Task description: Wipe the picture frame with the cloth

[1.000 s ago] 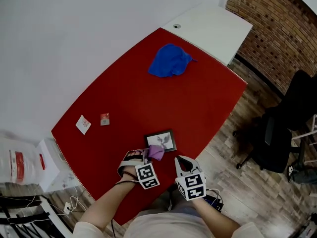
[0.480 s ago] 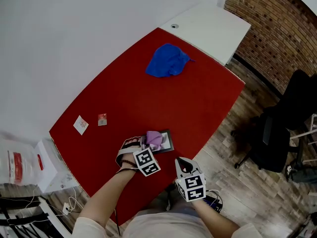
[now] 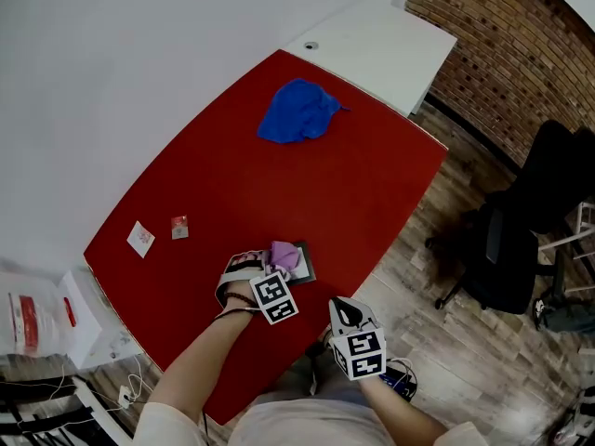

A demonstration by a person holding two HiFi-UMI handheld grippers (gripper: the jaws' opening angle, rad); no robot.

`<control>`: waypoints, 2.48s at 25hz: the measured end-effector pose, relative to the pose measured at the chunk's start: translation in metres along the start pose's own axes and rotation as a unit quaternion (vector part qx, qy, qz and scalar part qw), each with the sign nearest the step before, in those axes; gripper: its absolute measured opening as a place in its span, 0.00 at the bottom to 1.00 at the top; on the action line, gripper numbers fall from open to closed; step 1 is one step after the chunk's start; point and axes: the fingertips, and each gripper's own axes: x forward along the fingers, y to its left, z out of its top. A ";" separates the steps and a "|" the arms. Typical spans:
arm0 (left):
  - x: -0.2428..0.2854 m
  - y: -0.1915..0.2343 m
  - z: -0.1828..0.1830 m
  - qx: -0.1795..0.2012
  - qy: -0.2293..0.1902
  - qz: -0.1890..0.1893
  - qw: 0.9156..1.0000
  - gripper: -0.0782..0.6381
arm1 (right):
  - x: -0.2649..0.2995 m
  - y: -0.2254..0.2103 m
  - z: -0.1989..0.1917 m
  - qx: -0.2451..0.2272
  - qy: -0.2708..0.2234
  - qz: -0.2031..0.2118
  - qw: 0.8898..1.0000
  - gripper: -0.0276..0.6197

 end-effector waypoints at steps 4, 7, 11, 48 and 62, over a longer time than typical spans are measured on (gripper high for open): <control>-0.020 -0.041 0.008 0.027 -0.012 -0.020 0.999 0.18 | 0.003 -0.007 0.002 -0.001 -0.003 -0.001 1.000 0.05; -0.031 -0.068 0.010 0.049 -0.020 -0.030 0.998 0.18 | 0.007 -0.005 0.002 -0.010 -0.002 0.005 1.000 0.05; -0.031 -0.070 0.008 0.045 -0.022 -0.029 0.998 0.18 | 0.010 0.001 0.001 -0.010 -0.001 0.009 1.000 0.05; 0.000 0.016 0.039 0.004 -0.004 0.006 1.000 0.18 | -0.010 -0.010 -0.019 0.008 0.007 -0.010 1.000 0.05; -0.004 -0.033 0.051 0.028 -0.017 -0.022 0.999 0.18 | -0.013 -0.033 -0.026 0.028 0.005 -0.030 0.999 0.05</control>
